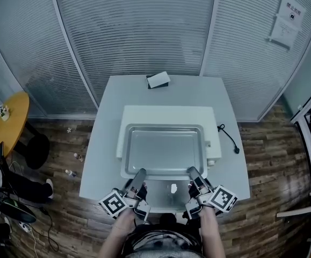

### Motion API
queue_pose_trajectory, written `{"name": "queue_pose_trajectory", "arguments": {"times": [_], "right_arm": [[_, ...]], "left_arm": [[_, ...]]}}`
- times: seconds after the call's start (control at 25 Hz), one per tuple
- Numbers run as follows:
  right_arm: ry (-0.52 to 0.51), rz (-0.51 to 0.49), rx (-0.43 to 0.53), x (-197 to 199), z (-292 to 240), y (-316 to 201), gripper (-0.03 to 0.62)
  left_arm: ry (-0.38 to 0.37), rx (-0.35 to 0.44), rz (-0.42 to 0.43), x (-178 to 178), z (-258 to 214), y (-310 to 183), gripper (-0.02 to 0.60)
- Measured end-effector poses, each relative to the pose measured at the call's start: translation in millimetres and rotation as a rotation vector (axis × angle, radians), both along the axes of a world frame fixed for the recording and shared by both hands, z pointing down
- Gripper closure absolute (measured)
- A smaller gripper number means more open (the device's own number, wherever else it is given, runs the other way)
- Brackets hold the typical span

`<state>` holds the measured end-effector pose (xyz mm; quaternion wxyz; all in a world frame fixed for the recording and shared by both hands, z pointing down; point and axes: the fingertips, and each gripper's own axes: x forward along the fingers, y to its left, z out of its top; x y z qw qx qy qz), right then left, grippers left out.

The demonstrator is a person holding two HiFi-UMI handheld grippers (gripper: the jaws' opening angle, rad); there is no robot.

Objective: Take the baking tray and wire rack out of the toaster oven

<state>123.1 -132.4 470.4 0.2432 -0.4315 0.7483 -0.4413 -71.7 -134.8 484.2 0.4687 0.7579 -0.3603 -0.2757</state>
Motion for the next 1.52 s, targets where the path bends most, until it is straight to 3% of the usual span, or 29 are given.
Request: {"name": "queue_pose_trajectory", "arguments": {"times": [0.24,0.28,0.36,0.48,0.68,0.8,1.0,1.2,1.52], "right_arm": [[0.030,-0.003,0.003,3.6,-0.9,-10.6,0.415],[0.078,0.003,0.006,6.6,0.5,-10.1,0.413],[0.189,0.017,0.031,13.6,0.9,-8.7,0.322],[0.378,0.040,0.095,21.5,-4.7,-2.0,0.252],[0.801,0.084,0.201,32.1,-7.5,15.1,0.204],[0.918,0.080,0.277,27.7,-16.6,19.4,0.201],[0.906,0.014,0.321,11.0,-19.8,23.8,0.199],[0.971,-0.033,0.309,1.3,-8.4,19.9,0.197],[0.958,-0.033,0.279,1.3,-6.8,-3.6,0.197]], "left_arm": [[-0.023,0.023,-0.027,2.4,-3.2,-8.0,0.419],[-0.046,0.041,-0.031,3.2,-5.0,-7.6,0.390],[-0.124,0.089,-0.035,6.2,-9.3,-6.3,0.312],[-0.314,0.166,-0.034,9.5,-7.4,-0.1,0.247],[-0.821,0.310,-0.028,4.6,6.9,14.0,0.178],[-0.984,0.339,-0.035,1.8,10.3,16.9,0.166],[-1.072,0.346,-0.152,-20.6,3.5,18.9,0.158],[-1.131,0.375,-0.149,-21.7,-0.3,12.0,0.158],[-1.136,0.374,-0.147,-21.7,1.5,-15.8,0.158]]}}
